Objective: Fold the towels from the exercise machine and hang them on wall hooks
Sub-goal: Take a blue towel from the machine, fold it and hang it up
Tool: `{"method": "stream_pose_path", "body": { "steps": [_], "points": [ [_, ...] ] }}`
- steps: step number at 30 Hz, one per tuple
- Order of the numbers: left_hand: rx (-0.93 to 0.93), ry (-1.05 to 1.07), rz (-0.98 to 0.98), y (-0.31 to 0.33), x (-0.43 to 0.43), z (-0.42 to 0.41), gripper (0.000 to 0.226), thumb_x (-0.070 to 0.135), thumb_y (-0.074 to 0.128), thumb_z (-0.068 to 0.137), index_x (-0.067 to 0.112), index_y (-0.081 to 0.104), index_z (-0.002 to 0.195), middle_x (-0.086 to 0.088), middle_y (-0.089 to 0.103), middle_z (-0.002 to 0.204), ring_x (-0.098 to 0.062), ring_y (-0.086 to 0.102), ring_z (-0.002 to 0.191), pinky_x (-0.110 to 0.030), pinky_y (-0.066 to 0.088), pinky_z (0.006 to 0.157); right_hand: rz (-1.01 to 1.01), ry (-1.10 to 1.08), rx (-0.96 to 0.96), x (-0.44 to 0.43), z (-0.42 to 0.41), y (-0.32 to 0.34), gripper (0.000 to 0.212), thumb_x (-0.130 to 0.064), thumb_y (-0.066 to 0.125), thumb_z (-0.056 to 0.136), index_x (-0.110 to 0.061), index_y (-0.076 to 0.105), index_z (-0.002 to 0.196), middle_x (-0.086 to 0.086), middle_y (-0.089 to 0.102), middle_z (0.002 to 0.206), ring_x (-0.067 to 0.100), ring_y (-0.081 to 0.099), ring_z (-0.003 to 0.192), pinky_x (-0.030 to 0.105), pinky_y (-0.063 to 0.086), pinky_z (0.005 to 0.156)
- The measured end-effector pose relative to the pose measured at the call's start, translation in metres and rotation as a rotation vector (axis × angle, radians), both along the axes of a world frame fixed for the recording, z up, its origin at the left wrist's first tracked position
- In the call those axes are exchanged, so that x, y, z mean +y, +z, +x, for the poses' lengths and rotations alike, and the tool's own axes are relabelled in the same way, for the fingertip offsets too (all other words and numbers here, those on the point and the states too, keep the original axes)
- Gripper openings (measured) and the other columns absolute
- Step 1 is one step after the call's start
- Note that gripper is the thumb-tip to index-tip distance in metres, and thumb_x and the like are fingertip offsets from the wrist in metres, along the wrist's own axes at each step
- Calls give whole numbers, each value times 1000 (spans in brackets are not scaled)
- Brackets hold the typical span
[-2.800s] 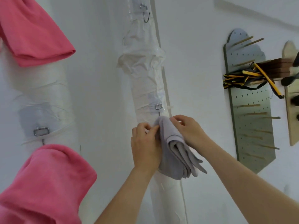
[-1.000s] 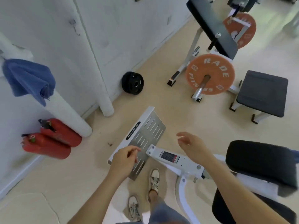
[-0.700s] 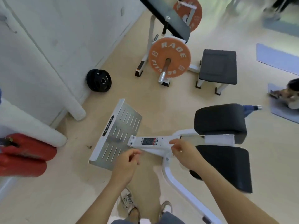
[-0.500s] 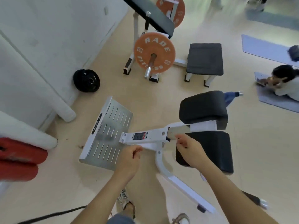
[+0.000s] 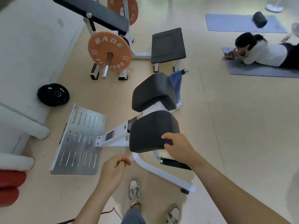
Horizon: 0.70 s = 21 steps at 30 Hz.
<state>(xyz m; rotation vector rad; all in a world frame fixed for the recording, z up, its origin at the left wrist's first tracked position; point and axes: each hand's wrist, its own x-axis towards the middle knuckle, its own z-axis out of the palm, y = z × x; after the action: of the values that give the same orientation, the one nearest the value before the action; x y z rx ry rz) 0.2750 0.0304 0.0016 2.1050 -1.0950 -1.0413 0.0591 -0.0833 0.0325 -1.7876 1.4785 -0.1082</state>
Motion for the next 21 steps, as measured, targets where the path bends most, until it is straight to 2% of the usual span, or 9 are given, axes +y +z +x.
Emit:
{"method": "stream_pose_path", "body": {
  "steps": [1,3,7,9,11,13,16,18,21],
  "points": [
    [13,2,8,-1,-7,-8,40,-5,45,84,25,67,68,10,64,68,-13,57,72,-23,42,64,7,37,27,-11,-5,-2,42,-17,50,91,-25,52,132,-2,55,131,21,42,128,37,40,103],
    [23,-5,1,-2,-29,-24,41,-1,44,88,29,66,73,18,61,64,-10,57,71,-21,41,62,40,69,24,-37,-10,-3,49,-18,50,92,-29,42,139,0,50,137,24,40,131,38,40,104],
    [-40,-44,-124,-7,-96,-48,35,7,43,96,38,58,87,24,60,91,-1,57,90,-7,37,70,77,24,-27,-93,-4,-1,56,-16,50,94,-29,31,145,0,43,147,24,46,129,32,42,103],
    [-51,-45,-179,-18,-136,-54,31,6,44,96,33,58,99,17,58,96,-3,55,93,-9,40,77,71,-9,-21,-121,3,-6,55,-16,50,94,-29,31,144,1,45,144,23,49,125,31,44,101],
    [-50,-25,-178,-28,-171,-61,32,4,46,93,28,59,109,11,57,106,-8,54,102,-22,47,90,69,-8,3,-148,10,-13,53,-16,51,94,-29,33,142,1,47,140,22,51,118,31,47,98],
    [-32,-28,-177,-37,-197,-67,34,6,47,92,24,59,118,7,57,119,-11,52,112,-28,44,100,61,11,15,-173,15,-19,55,-13,52,92,-27,34,143,1,48,138,21,51,117,27,46,94],
    [-44,-39,-159,-43,-220,-72,37,10,46,94,23,54,128,5,52,132,-11,45,122,-22,34,101,117,-7,2,-205,24,-33,59,-10,53,89,-25,33,143,1,49,132,16,50,109,23,40,86],
    [-46,-46,-143,-43,-232,-75,39,11,44,94,22,50,131,4,47,136,-12,41,125,-22,33,101,143,-7,-5,-223,29,-44,57,-10,52,89,-24,36,141,-2,49,122,14,48,104,24,39,86],
    [-101,-58,-147,-44,-254,-80,43,12,43,95,22,45,136,2,41,141,-15,37,129,-25,34,102,131,60,23,-252,36,-60,48,-11,49,89,-22,40,136,0,53,122,16,51,106,24,39,85]
  ]
}}
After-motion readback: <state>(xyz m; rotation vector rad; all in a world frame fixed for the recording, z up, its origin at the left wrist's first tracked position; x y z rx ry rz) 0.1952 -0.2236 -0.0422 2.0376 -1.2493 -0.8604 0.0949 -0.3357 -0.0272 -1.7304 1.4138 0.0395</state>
